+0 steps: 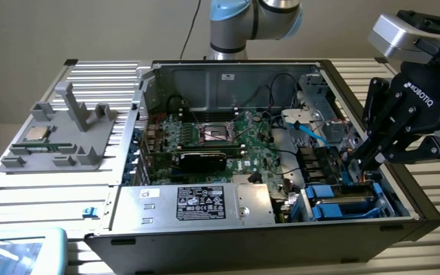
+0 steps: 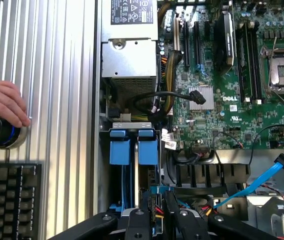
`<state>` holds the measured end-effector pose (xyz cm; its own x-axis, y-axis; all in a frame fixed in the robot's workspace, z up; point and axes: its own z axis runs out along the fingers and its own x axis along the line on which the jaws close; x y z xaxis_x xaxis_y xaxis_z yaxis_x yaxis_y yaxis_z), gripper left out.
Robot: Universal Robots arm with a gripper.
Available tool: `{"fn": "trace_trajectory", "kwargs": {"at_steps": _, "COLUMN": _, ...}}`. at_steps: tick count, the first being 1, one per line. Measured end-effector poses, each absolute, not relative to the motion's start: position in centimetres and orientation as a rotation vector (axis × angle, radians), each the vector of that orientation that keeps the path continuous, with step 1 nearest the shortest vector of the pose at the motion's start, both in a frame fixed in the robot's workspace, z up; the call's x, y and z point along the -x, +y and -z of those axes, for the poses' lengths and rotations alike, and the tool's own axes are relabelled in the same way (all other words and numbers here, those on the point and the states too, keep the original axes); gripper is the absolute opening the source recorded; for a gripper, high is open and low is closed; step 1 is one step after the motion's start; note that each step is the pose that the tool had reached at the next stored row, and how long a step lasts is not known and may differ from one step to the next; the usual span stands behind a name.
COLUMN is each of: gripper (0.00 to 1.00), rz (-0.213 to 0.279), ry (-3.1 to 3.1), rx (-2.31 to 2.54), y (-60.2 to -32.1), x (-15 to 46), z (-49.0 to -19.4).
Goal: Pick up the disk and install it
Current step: 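Insert the second disk wire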
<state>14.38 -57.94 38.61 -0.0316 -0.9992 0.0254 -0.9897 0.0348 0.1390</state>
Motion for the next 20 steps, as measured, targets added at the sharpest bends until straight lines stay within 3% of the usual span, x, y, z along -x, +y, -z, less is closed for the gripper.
{"fn": "trace_trajectory", "kwargs": {"at_steps": 3, "gripper": 0.24, "rz": 0.125, "ry": -2.174, "rx": -2.102, "y": -57.95, "x": -14.38, "z": -38.6}}
{"fn": "trace_trajectory", "kwargs": {"at_steps": 7, "gripper": 0.11, "rz": 0.125, "ry": -2.174, "rx": -2.102, "y": -57.94, "x": -14.38, "z": -38.61}}
{"fn": "trace_trajectory", "kwargs": {"at_steps": 20, "gripper": 0.11, "rz": 0.112, "ry": -2.045, "rx": -2.224, "y": -57.94, "x": -14.35, "z": -38.58}}
